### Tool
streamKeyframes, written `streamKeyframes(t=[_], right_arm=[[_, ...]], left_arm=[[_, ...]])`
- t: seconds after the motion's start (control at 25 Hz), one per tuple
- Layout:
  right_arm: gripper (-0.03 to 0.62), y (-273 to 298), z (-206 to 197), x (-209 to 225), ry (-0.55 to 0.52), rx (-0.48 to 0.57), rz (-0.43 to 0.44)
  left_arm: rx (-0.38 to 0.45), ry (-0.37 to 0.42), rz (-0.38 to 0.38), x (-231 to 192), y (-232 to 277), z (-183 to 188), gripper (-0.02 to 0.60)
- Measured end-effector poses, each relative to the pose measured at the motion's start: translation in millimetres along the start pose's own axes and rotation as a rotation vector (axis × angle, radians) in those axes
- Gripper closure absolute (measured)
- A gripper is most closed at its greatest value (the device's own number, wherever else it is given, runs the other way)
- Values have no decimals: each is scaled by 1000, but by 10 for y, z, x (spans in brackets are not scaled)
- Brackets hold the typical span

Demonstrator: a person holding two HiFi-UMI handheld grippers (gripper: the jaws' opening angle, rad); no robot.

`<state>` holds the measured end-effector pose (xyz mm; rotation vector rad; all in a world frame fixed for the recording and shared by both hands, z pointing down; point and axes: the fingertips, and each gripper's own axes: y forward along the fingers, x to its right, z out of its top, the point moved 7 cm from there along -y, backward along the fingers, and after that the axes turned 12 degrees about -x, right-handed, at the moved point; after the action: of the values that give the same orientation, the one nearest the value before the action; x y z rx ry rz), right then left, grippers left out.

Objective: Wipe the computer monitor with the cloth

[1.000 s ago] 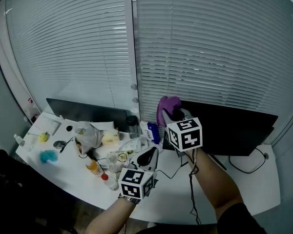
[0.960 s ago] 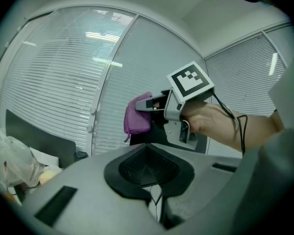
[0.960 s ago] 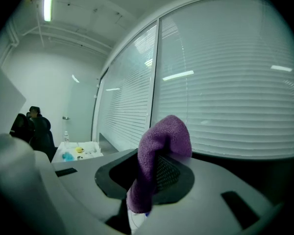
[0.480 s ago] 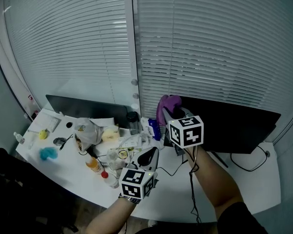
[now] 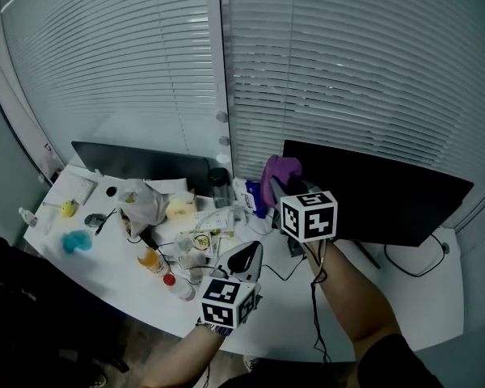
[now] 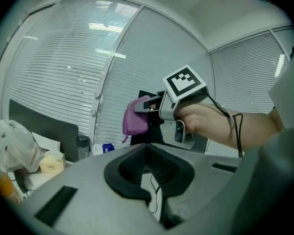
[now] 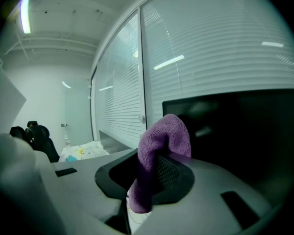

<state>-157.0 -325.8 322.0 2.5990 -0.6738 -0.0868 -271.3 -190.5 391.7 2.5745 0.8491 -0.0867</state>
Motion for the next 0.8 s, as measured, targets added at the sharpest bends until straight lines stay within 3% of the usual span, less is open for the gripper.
streamKeyframes(t=[0.36, 0.8], right_arm=[[514, 98, -289, 14, 26, -52, 8], [514, 403, -977, 133, 112, -159, 17]], left_arm=[[-41, -14, 5, 49, 36, -225, 575], [-123, -51, 3, 6, 234, -651, 575]])
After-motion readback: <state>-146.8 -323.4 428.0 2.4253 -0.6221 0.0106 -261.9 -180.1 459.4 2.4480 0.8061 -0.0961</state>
